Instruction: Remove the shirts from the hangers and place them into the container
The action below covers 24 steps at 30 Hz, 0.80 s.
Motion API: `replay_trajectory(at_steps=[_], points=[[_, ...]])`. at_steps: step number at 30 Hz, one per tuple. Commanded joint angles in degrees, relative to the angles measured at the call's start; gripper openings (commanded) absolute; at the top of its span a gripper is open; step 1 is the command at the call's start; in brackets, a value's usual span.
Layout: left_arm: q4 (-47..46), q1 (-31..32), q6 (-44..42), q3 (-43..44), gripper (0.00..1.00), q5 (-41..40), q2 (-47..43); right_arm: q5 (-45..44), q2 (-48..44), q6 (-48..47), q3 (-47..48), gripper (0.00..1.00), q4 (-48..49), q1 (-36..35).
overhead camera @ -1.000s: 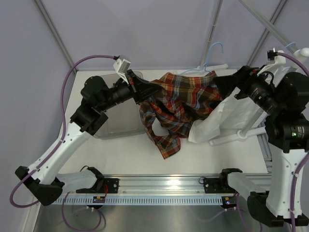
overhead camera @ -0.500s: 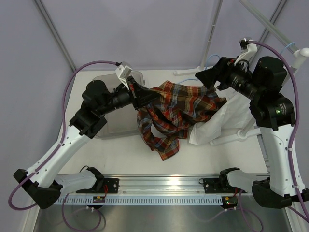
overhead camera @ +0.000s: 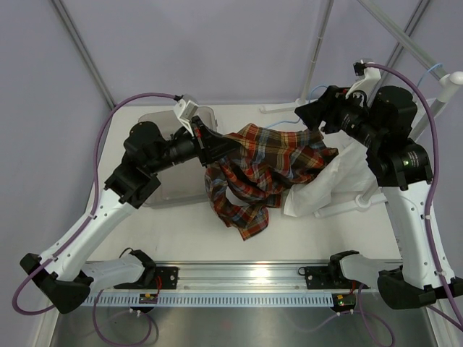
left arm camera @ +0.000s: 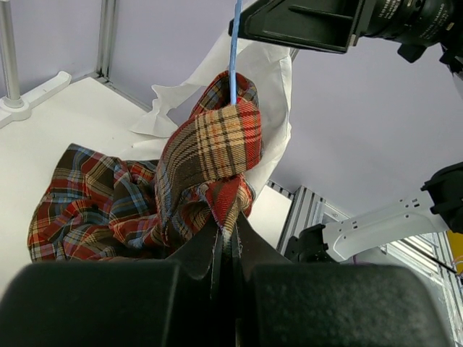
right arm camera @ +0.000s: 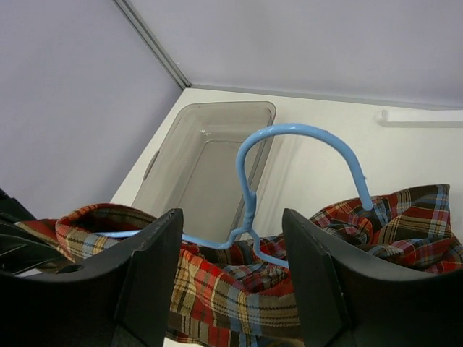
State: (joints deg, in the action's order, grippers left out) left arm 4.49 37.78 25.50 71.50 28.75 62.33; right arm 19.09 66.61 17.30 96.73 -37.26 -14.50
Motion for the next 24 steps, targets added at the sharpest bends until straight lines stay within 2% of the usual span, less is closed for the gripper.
replay_trajectory(at_steps=[1,7,10,11,12,14,16,18,19,21,22,24], points=[[-4.1,-0.1,0.8,-0.4,0.0,2.3,-1.7,-1.1,0.0,-0.7,-0.9,0.63,3.9,-0.4],[-4.1,0.0,0.8,-1.0,0.0,2.6,-2.0,-0.9,0.7,-0.2,-3.1,0.53,6.1,-0.5],[-4.1,-0.1,0.6,-0.9,0.0,2.6,-1.9,-1.1,0.5,-0.1,-3.9,0.4,6.6,-0.5],[-4.1,-0.1,0.6,-0.9,0.0,2.6,-1.9,-0.8,0.4,0.1,-4.2,0.32,6.9,-0.6],[-4.1,0.0,0.6,-1.0,0.0,2.7,-1.9,-0.7,0.2,0.2,-4.4,0.17,7.0,-0.7],[-4.1,0.0,0.8,-1.2,0.0,2.6,-1.8,-0.7,0.1,0.2,-4.9,0.15,6.9,-0.8],[-5.4,-0.1,1.0,-1.2,0.0,2.7,-1.6,-0.9,-0.3,0.1,-5.2,0.01,7.3,-1.0],[-5.0,-0.1,1.0,-1.0,0.0,3.0,-1.4,-1.5,-0.1,0.0,-4.7,0.0,6.8,-1.1],[-4.7,-0.1,1.0,-0.9,0.04,3.2,-1.3,-1.7,0.1,-0.2,-4.2,0.0,6.4,-1.3],[-3.2,-0.1,0.7,-1.3,0.2,3.5,-2.0,-3.1,0.1,-0.3,-3.0,0.0,5.5,-1.4],[-2.7,-0.1,0.7,-1.7,0.32,3.3,-2.6,-3.2,0.0,-0.5,-2.7,0.0,5.4,-1.6],[-1.4,-0.1,0.4,-3.2,0.42,2.0,-4.7,-4.3,-0.1,-0.6,-1.2,0.0,4.4,-1.6]])
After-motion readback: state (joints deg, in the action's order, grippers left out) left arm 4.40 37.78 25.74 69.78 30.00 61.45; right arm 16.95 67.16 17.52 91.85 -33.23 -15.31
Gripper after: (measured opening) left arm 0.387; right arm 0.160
